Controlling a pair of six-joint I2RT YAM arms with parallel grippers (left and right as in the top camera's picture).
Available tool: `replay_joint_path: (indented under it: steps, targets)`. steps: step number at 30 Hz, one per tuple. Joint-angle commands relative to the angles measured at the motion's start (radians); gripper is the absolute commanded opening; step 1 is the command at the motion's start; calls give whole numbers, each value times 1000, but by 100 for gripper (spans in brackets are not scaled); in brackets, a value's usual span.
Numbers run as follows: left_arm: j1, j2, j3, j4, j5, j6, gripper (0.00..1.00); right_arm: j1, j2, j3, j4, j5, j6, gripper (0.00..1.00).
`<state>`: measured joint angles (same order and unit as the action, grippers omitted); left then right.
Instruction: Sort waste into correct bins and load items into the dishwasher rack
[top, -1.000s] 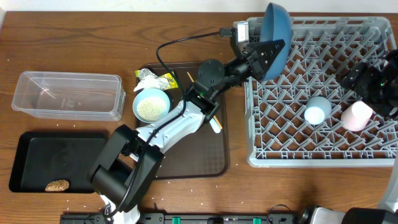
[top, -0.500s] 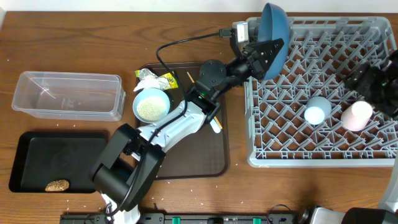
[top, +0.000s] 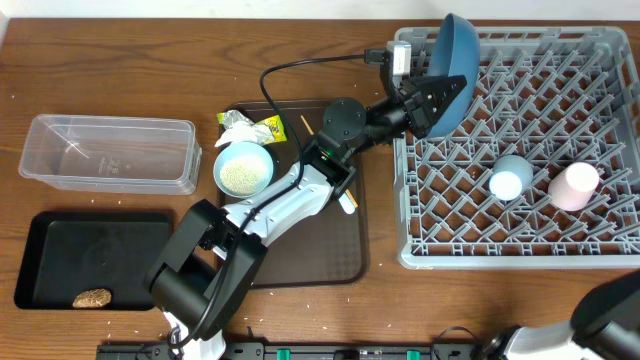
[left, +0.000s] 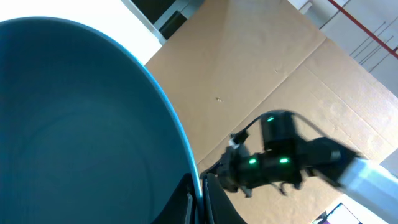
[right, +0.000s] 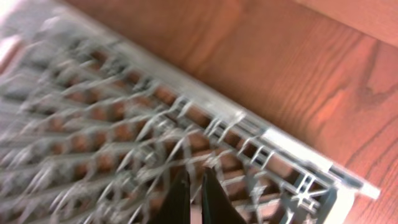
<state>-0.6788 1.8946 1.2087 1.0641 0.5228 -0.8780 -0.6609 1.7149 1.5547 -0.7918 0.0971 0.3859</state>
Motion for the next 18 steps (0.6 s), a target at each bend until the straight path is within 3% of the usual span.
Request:
replay_joint_path:
  steps: [1, 9, 18]
  targets:
    - [0, 3, 41, 15, 20, 49, 6, -53, 82, 1, 46, -17, -39, 1]
    - [0, 3, 41, 15, 36, 75, 6, -117, 234, 1, 200, -105, -126, 1]
    - [0, 3, 41, 15, 35, 101, 6, -144, 328, 1, 259, -197, -221, 1]
